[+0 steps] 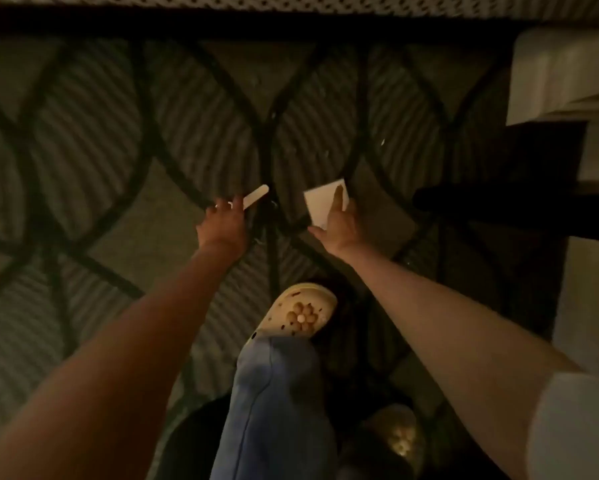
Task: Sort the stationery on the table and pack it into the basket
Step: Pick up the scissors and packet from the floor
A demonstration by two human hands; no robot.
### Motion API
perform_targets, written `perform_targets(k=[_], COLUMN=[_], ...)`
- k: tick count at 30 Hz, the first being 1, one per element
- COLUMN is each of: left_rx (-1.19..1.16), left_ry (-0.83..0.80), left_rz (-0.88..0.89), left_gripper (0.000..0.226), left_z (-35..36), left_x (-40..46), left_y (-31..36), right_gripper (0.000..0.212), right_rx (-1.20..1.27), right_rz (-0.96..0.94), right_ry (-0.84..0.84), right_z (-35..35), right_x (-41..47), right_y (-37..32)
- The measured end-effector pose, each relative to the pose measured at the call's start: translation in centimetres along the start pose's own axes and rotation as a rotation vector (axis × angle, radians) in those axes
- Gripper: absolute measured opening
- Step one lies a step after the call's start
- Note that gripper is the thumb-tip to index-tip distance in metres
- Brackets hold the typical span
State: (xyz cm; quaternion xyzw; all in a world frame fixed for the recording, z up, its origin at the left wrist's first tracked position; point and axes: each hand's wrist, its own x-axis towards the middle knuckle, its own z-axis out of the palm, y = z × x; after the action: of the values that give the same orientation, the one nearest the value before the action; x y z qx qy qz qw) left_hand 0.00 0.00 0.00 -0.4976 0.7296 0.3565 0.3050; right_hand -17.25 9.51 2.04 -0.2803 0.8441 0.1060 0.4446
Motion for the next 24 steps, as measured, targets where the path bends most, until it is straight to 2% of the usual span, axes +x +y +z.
perform_targets(k=[4,7,11,14,16,19,21,24], left_rx=[0.077,0.067,0.064,0.105,0.100,-0.175,-0.333,-0.496], left_ry=[0.175,0.253,0.307,0.307,0.267,0.111,0.003,-0.062], left_rz=[-0.050,-0.080,-0.079,-0.083,-0.096,-0.213,-0.260,-0.289], left_gripper=[0.047,0.043,0.043,0.033,0.027,0.030,0.038,0.035], left_z=[2.2,3.2,4.2,4.3,4.4,4.3,3.8,2.0], left_x=[2.2,2.9,3.5,3.8,3.4,2.1,1.0,-1.3], left_y=[-0.2,-0.2,-0.8,-0.8,-0.6,-0.5,-0.9,-1.5], right_gripper=[0.106,0.104,0.103,0.099,0.088,0.066,0.056,0.050], right_rx=[-0.028,-0.001,-0.035,-0.052,0.066,0.343,0.405,0.457], right_rz=[0.021,0.042,0.073,0.146,0.141,0.120,0.142,0.188], right_ry=[0.118,0.215,0.308,0.321,0.284,0.218,0.206,0.250], right_z=[2.1,3.6,3.9,2.7,2.1,1.6,1.1,0.0], right_x=[2.2,3.2,4.0,4.3,4.3,3.1,1.5,-1.6], right_y=[0.2,0.5,0.8,1.3,1.4,0.9,0.0,-1.6])
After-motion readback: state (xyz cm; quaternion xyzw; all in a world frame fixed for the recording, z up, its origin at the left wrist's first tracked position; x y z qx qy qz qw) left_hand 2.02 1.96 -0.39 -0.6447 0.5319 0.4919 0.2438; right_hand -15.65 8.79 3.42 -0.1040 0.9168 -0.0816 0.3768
